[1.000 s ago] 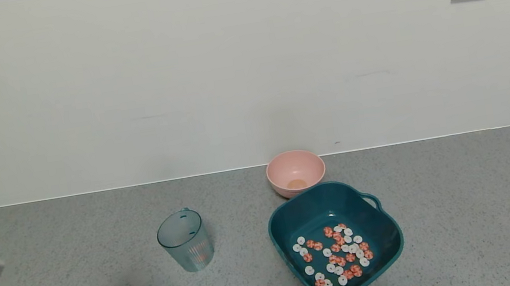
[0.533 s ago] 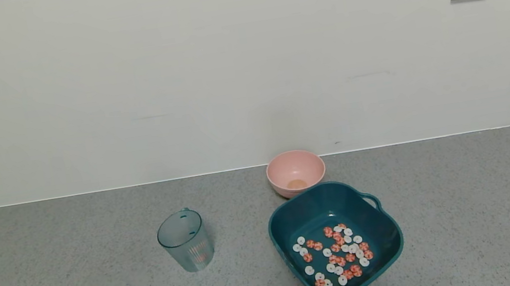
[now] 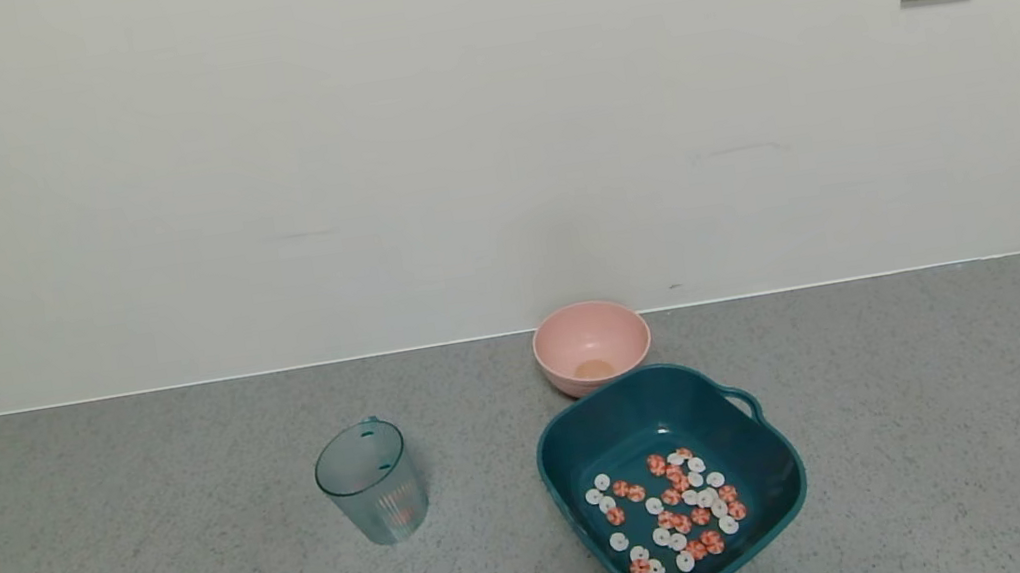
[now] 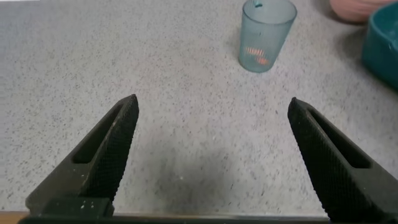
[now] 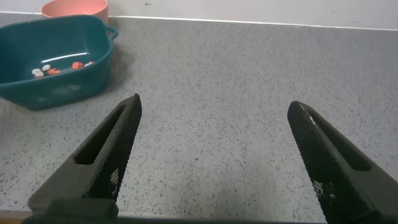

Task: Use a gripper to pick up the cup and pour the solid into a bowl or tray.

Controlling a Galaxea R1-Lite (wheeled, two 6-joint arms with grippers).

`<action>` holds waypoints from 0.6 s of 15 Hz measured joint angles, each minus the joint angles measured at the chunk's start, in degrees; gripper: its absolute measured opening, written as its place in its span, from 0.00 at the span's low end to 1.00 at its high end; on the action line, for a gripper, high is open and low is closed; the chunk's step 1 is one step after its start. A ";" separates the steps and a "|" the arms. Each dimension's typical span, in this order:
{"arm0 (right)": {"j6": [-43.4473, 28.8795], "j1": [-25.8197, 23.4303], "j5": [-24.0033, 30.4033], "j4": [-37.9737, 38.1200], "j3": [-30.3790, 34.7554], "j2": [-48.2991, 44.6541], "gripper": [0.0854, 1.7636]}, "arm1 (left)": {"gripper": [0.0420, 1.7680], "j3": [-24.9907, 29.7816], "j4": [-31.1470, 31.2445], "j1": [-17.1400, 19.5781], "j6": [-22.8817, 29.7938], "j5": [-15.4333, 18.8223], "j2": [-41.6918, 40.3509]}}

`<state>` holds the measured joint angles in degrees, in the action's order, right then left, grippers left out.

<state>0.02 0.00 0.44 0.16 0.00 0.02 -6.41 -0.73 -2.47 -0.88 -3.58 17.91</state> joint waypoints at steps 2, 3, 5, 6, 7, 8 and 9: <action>-0.02 0.00 -0.02 0.00 0.00 0.00 0.97 | 0.97 0.63 1.17 1.21 -1.40 3.34 -5.14; -0.02 0.00 -0.02 0.02 0.00 0.00 0.97 | 0.97 1.01 1.96 1.63 -2.71 4.82 -8.11; 0.00 0.00 -0.04 0.00 0.00 0.00 0.97 | 0.97 2.36 5.13 2.26 -6.53 6.14 -13.45; -0.02 0.00 0.00 0.00 0.00 0.00 0.97 | 0.97 2.84 5.17 2.40 -6.64 6.19 -14.97; -0.02 0.00 -0.02 0.00 0.00 0.00 0.97 | 0.97 3.30 5.00 2.47 -6.62 6.22 -16.09; 0.00 0.00 -0.04 0.00 0.00 0.00 0.97 | 0.97 3.88 4.41 2.50 -6.51 6.23 -16.76; -0.02 0.00 -0.02 0.00 0.00 0.00 0.97 | 0.97 4.49 3.45 2.52 -5.84 6.45 -17.25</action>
<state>0.00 0.00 0.41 0.16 0.00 0.02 -1.93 2.72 0.05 -6.72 2.86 0.66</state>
